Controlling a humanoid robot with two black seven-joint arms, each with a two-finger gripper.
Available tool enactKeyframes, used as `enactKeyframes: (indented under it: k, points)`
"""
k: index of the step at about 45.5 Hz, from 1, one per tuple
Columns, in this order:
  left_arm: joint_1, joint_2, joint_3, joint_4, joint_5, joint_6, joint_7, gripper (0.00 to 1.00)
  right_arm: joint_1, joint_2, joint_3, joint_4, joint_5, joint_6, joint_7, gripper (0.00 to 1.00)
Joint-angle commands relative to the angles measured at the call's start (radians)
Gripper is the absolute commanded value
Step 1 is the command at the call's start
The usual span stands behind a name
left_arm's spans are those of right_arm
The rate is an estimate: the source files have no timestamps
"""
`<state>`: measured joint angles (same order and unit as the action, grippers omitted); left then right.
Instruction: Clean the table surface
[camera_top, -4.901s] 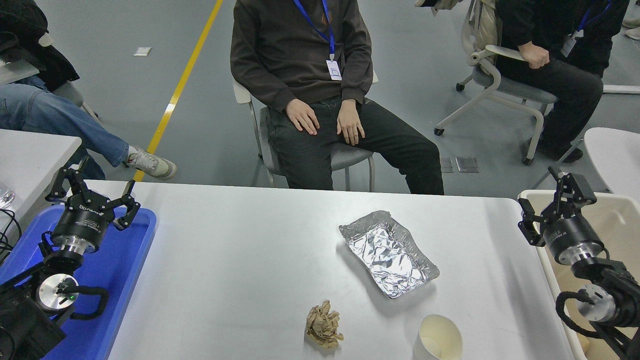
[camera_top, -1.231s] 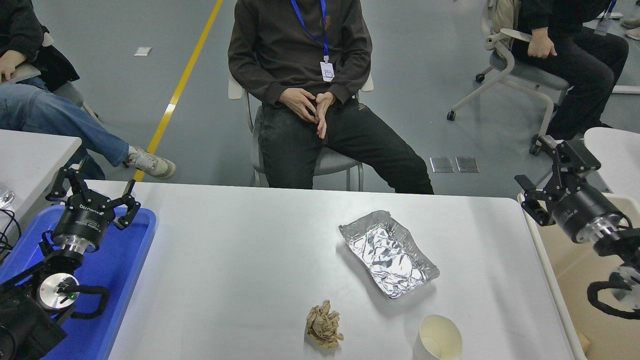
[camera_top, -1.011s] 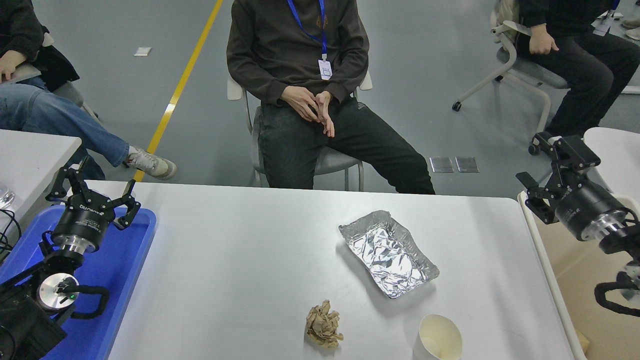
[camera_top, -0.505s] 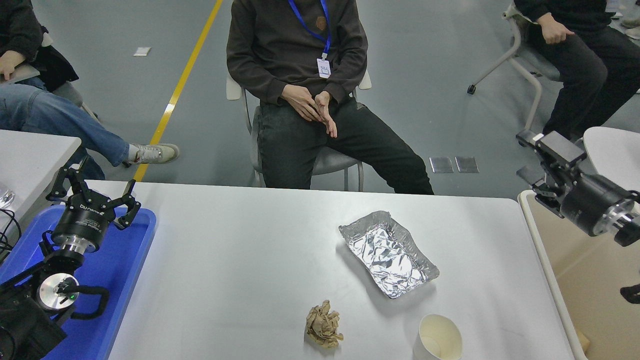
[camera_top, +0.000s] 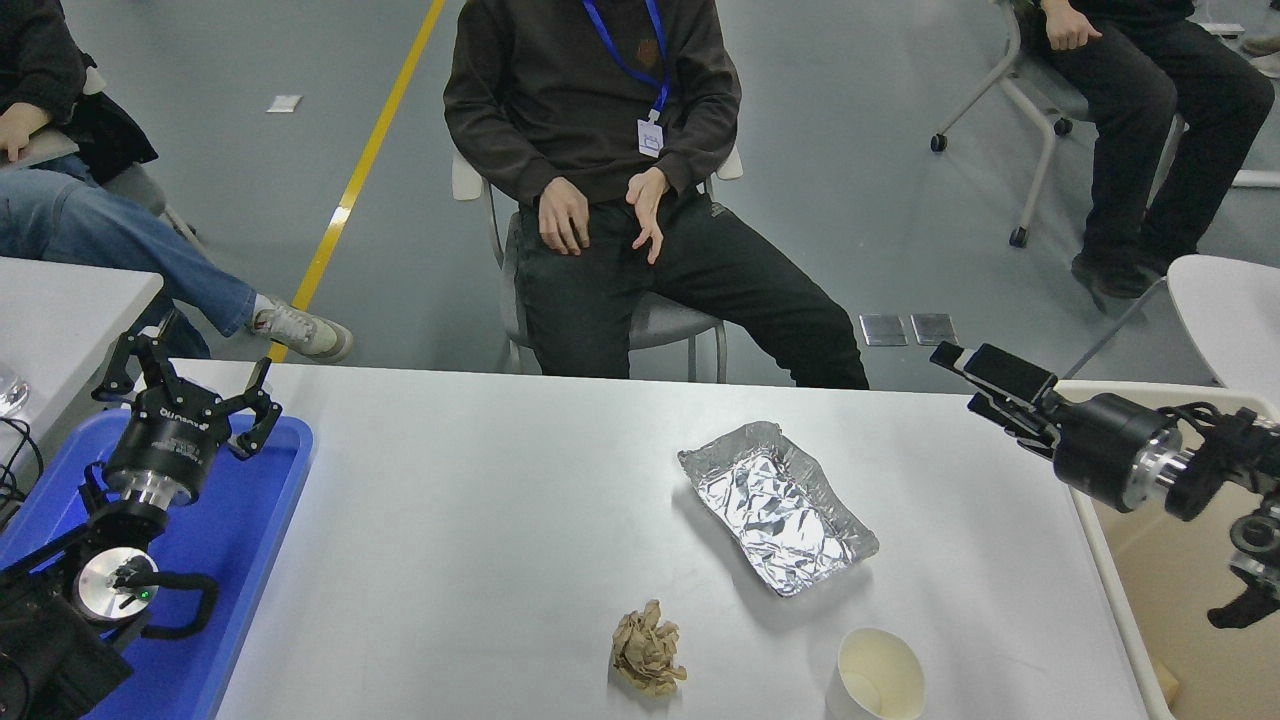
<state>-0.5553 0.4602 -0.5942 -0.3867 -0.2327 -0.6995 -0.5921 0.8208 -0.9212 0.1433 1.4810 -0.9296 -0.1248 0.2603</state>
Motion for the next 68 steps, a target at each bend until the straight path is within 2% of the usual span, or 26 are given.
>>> enactKeyframes:
  k: [1, 8, 15, 24, 31, 39, 48, 68]
  points:
    - [0.0, 0.0, 0.001, 0.0, 0.001, 0.0, 0.0, 1.0, 0.167, 0.103, -0.229, -0.048, -0.061, -0.002, -0.001, 0.99]
    - [0.0, 0.0, 0.001, 0.0, 0.0, 0.0, 0.0, 1.0, 0.235, 0.205, -0.332, -0.111, -0.143, -0.059, -0.001, 0.99]
    - [0.0, 0.0, 0.001, 0.0, 0.0, 0.0, 0.0, 1.0, 0.236, 0.288, -0.403, -0.175, -0.196, -0.153, -0.001, 0.99]
    - [0.0, 0.0, 0.001, 0.0, 0.0, 0.0, 0.0, 1.0, 0.221, 0.335, -0.418, -0.238, -0.219, -0.182, -0.001, 0.99]
    - [0.0, 0.0, 0.0, 0.0, 0.001, 0.0, 0.0, 1.0, 0.221, 0.32, -0.43, -0.217, -0.231, -0.183, 0.007, 0.99]
    - [0.0, 0.0, 0.0, -0.001, 0.0, 0.0, 0.0, 1.0, 0.238, 0.217, -0.467, -0.111, -0.316, -0.174, 0.007, 0.99]
    - [0.0, 0.0, -0.001, -0.001, 0.0, 0.0, 0.0, 1.0, 0.262, 0.176, -0.559, -0.025, -0.337, -0.148, 0.007, 0.99]
    - [0.0, 0.0, 0.0, -0.001, 0.0, -0.001, 0.0, 1.0, 0.301, 0.119, -0.708, 0.016, -0.466, -0.076, 0.02, 0.99]
